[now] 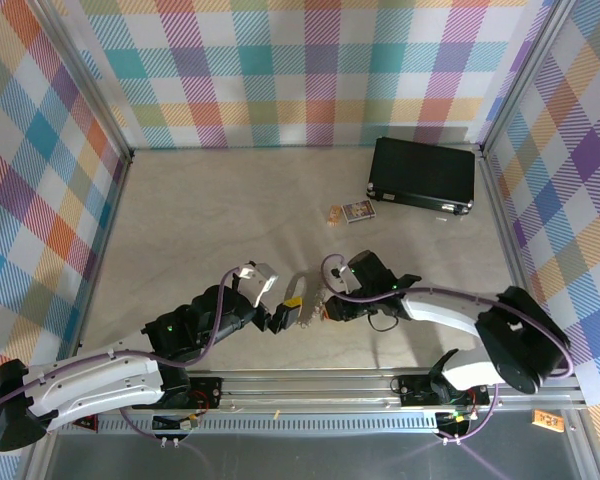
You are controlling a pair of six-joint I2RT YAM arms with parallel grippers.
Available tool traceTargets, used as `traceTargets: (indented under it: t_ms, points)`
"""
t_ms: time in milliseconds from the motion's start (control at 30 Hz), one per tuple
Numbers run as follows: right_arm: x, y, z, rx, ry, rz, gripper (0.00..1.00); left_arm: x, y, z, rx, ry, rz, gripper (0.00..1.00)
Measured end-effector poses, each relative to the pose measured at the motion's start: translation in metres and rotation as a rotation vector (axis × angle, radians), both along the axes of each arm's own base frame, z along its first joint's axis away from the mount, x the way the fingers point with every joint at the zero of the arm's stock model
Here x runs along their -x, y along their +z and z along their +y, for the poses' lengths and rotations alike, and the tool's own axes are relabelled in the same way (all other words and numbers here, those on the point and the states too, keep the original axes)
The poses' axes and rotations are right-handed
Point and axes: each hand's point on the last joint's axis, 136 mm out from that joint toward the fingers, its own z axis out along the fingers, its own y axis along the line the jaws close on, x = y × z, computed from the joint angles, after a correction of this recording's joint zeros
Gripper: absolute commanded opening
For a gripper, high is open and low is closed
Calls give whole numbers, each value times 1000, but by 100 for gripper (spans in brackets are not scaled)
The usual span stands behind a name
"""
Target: Put the keys on the keyring
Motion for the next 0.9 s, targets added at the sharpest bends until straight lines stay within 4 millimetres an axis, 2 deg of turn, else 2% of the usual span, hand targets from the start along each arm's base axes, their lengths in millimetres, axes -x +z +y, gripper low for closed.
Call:
traceTargets:
  t_ms: [133, 233, 300, 400, 533, 667, 800, 900]
  points:
    - [-2, 20, -11, 3, -32, -77, 59, -8, -4, 7, 11, 59, 0, 100]
    - [-7, 42, -19, -9, -63, -164, 74, -18, -5, 15, 14, 119, 1, 100]
    - [-12, 57, -26, -10, -86, -235, 86, -29, -11, 23, -3, 176, 12, 100]
    - [-18, 71, -40, 11, -122, -316, 98, -46, -23, 38, -36, 271, 34, 100]
    - [-32, 84, -61, 49, -187, -409, 99, -71, -28, 63, -69, 414, 38, 100]
    - [-52, 98, -86, 92, -289, -498, 99, -93, -30, 98, -82, 563, 37, 100]
    - [-71, 107, -116, 124, -412, -577, 99, -106, -30, 125, -102, 687, 18, 100]
    - [-83, 106, -142, 154, -508, -620, 99, -114, -27, 146, -116, 779, -5, 100]
